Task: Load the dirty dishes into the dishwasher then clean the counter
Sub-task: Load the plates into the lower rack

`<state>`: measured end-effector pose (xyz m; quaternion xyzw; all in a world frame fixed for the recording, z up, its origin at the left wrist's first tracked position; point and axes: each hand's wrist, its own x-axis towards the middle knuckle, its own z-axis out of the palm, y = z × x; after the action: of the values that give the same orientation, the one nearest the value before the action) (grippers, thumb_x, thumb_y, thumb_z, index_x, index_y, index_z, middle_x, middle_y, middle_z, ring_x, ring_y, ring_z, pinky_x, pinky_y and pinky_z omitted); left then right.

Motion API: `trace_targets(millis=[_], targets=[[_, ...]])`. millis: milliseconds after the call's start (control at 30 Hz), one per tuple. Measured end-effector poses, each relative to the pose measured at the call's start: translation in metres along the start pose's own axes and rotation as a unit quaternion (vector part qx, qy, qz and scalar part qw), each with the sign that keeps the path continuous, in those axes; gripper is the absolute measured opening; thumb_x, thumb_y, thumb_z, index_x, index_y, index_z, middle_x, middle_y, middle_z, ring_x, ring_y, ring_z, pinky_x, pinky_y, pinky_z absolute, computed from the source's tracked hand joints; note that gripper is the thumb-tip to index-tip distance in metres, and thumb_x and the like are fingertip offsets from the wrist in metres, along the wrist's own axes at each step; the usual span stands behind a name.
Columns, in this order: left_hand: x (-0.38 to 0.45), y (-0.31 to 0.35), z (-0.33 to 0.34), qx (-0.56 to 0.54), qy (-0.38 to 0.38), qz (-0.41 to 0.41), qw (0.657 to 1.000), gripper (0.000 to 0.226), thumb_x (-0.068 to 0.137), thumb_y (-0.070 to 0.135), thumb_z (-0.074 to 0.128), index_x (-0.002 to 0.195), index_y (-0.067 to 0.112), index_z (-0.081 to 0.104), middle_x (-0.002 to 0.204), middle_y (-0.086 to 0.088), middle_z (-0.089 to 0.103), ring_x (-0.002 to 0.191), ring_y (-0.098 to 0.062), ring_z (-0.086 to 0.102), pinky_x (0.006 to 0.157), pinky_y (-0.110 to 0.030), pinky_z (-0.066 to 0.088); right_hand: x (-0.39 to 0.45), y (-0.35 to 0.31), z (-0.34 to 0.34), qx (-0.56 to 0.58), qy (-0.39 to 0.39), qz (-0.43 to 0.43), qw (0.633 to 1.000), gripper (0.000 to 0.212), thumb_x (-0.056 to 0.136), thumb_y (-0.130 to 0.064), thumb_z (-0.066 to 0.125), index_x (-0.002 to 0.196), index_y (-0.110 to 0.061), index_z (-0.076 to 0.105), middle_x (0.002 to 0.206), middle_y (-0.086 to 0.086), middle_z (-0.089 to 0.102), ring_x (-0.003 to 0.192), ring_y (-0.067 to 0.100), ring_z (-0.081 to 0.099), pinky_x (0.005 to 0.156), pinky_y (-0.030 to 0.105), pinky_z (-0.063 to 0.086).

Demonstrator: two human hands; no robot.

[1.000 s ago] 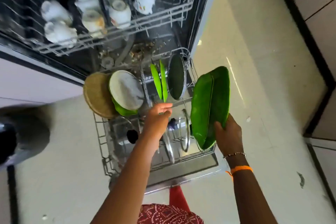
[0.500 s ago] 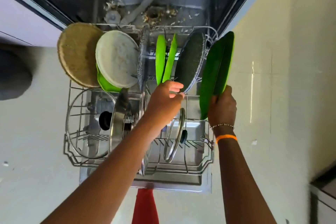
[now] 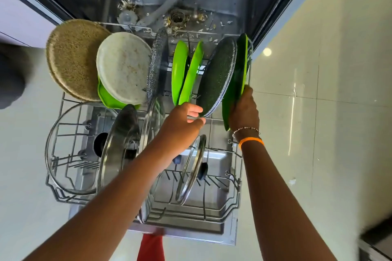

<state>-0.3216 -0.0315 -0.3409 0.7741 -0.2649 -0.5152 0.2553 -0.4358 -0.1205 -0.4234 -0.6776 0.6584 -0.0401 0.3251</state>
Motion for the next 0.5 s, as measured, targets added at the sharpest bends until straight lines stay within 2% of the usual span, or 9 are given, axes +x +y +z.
trace_targets(millis=[67, 200, 333, 433, 500], targets=[[0.001, -0.002, 0.000, -0.004, 0.001, -0.003, 1.000, 0.029, 0.093, 0.015, 0.053, 0.122, 0.015, 0.053, 0.122, -0.001, 0.055, 0.099, -0.008, 0.052, 0.068, -0.010, 0.035, 0.008, 0.000, 0.006, 0.019, -0.040, -0.037, 0.998, 0.050, 0.092, -0.006, 0.044, 0.138, -0.003, 0.026, 0.127, 0.024, 0.053, 0.110, 0.041, 0.054, 0.083, 0.041, 0.042], [0.001, -0.002, 0.001, -0.002, 0.009, -0.005, 1.000, 0.030, 0.094, 0.016, 0.052, 0.124, 0.016, 0.051, 0.123, 0.002, 0.054, 0.095, -0.004, 0.050, 0.059, -0.003, 0.033, 0.018, 0.002, 0.013, 0.074, -0.093, -0.060, 0.991, 0.068, 0.089, -0.006, 0.055, 0.145, -0.003, 0.018, 0.147, 0.017, 0.034, 0.130, 0.032, 0.041, 0.105, 0.030, 0.030], [-0.003, -0.004, 0.001, 0.000, 0.019, -0.003, 1.000, 0.031, 0.094, 0.017, 0.051, 0.125, 0.016, 0.051, 0.124, 0.001, 0.055, 0.090, -0.002, 0.049, 0.053, 0.003, 0.037, 0.010, 0.012, 0.015, 0.109, -0.097, -0.044, 0.988, 0.060, 0.086, 0.006, 0.048, 0.142, -0.005, 0.030, 0.139, 0.017, 0.045, 0.123, 0.035, 0.048, 0.103, 0.042, 0.039], [-0.013, -0.007, 0.002, -0.015, 0.025, -0.005, 1.000, 0.030, 0.094, 0.015, 0.051, 0.124, 0.014, 0.052, 0.124, -0.001, 0.056, 0.095, -0.006, 0.050, 0.056, 0.000, 0.039, -0.014, 0.022, 0.019, 0.154, -0.039, 0.002, 0.987, 0.051, 0.085, 0.007, 0.045, 0.135, -0.006, 0.042, 0.131, 0.017, 0.053, 0.112, 0.034, 0.056, 0.099, 0.042, 0.043], [-0.025, -0.011, 0.001, -0.011, 0.019, -0.003, 1.000, 0.030, 0.093, 0.014, 0.051, 0.123, 0.014, 0.052, 0.124, -0.001, 0.057, 0.100, -0.008, 0.052, 0.067, -0.008, 0.041, -0.040, 0.025, 0.020, 0.194, -0.013, 0.019, 0.981, 0.043, 0.084, 0.006, 0.045, 0.125, -0.008, 0.052, 0.121, 0.015, 0.060, 0.101, 0.036, 0.061, 0.092, 0.045, 0.049]])
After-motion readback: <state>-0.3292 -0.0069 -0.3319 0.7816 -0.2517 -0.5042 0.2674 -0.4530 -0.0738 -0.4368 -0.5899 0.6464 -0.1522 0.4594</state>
